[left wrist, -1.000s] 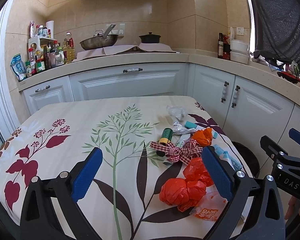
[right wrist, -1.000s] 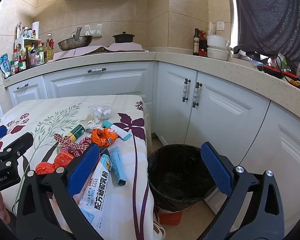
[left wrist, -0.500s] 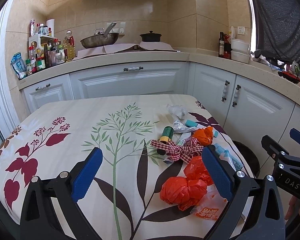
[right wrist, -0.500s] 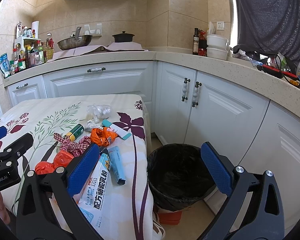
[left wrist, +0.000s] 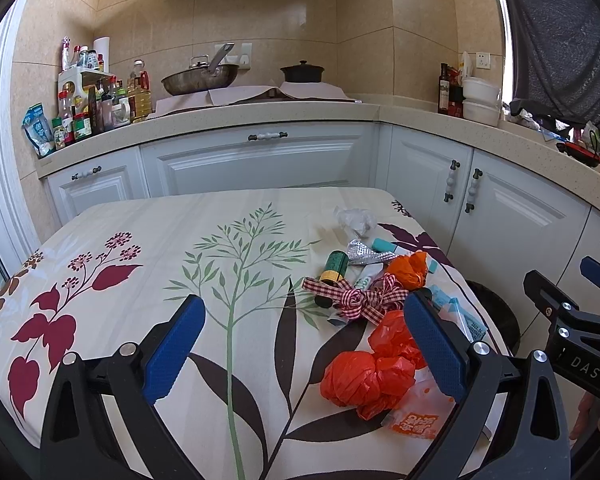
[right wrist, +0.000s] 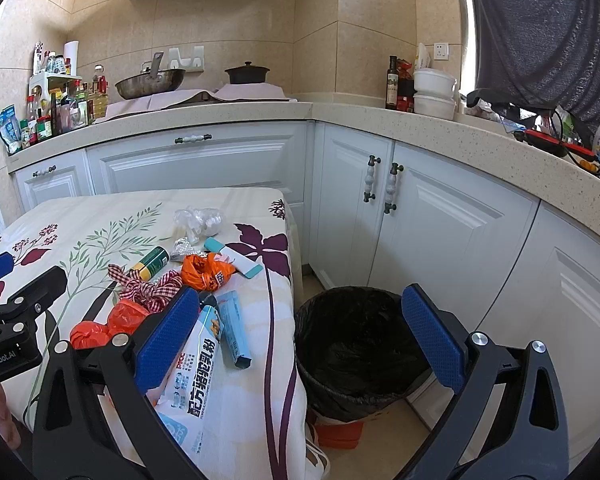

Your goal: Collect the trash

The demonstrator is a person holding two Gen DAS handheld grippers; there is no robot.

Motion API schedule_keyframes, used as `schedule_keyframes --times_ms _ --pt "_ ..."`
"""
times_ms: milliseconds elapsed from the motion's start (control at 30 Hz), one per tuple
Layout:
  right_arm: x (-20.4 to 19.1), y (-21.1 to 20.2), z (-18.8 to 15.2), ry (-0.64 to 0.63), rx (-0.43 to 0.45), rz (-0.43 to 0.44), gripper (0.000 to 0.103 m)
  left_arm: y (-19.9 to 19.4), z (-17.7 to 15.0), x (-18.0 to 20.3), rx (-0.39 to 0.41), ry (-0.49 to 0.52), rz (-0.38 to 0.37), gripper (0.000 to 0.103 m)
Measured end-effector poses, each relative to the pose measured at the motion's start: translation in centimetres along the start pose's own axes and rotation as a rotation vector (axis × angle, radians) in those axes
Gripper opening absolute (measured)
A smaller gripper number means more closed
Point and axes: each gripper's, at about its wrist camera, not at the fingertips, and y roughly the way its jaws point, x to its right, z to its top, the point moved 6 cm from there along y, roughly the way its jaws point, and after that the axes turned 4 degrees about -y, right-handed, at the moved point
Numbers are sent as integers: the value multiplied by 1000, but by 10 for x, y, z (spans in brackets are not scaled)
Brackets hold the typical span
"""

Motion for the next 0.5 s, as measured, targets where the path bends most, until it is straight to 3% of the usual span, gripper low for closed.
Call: schedule_keyframes --times_ms 500 --pt "0 -1 0 -1 -1 -1 99 -1 -1 -2 0 0 0 97"
